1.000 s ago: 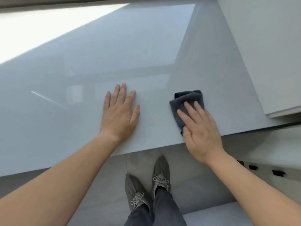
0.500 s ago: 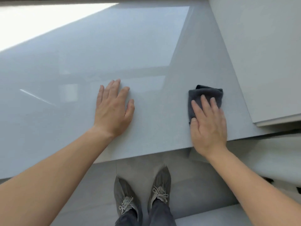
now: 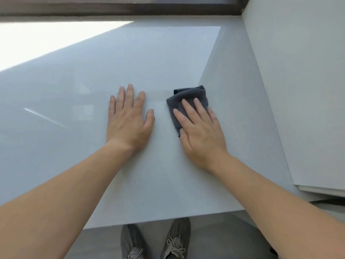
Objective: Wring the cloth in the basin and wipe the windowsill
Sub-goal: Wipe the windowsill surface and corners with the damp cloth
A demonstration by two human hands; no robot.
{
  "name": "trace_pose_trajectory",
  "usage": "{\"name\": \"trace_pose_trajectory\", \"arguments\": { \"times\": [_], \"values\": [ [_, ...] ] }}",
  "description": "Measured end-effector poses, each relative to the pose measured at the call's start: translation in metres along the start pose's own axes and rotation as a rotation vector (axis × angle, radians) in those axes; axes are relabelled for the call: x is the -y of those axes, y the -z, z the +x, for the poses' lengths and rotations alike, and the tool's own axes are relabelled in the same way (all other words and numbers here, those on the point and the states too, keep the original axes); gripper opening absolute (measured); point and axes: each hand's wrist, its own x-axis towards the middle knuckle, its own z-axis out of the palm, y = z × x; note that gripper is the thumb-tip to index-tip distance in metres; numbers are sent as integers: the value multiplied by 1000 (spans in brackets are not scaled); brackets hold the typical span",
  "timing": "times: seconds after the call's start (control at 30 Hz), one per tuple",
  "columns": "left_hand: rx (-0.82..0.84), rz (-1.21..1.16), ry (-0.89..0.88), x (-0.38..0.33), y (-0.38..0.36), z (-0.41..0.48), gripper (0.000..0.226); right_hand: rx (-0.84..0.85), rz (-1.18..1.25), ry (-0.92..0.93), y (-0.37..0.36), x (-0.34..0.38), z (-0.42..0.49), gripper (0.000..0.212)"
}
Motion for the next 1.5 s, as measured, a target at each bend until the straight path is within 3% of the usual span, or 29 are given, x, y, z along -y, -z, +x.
{"name": "trace_pose_trajectory", "arguments": {
  "times": [0.07, 0.2, 0.27, 0.4, 0.47, 0.6, 0.67, 0.83, 0.9, 1.0, 1.07, 1.23, 1.3, 1.4, 1.43, 1.5],
  "values": [
    [0, 9, 5, 0, 2, 0, 68, 43, 19, 64, 8, -18, 8, 57],
    [6, 9, 12, -2, 3, -1, 69, -6, 20, -287, 18, -59, 58, 56],
    [6, 12, 16, -1, 4, -1, 69, -34, 4, -338, 13, -44, 73, 57],
    [6, 15, 15, 0, 5, 0, 69, 25, 17, 7, 4, -15, 57, 58],
    [11, 16, 9, 1, 5, 0, 69, 66, 38, 60, 12, -32, 67, 57],
    [10, 36, 2, 1, 3, 0, 69, 9, 2, -223, 20, -61, 121, 55],
    [13, 48, 0, 1, 3, 1, 68, -10, -8, -274, 17, -49, 138, 56],
    [37, 62, -22, -1, 6, 1, 69, 107, 16, 150, 17, -37, 132, 60],
    [27, 32, -34, -1, 8, 5, 67, 90, 17, 79, 23, -62, 152, 59],
    [0, -43, -48, -1, 13, 36, 67, -14, -20, -250, 29, -84, 193, 55],
    [-11, -87, -61, -5, 14, 72, 67, -37, -29, -325, 27, -77, 209, 54],
    [16, -59, -122, -32, 2, 143, 64, 72, 19, 122, 36, -83, 201, 53],
    [49, 17, -144, -35, -3, 149, 69, 52, 13, 47, 44, -109, 217, 54],
    [54, 27, -148, -35, -4, 147, 74, -10, -24, -274, 47, -126, 248, 51],
    [52, 23, -150, -35, -3, 147, 74, -18, -40, -318, 44, -119, 257, 52],
    [55, 23, -154, -36, -3, 147, 74, -3, -49, -235, 37, -96, 263, 54]
  ]
}}
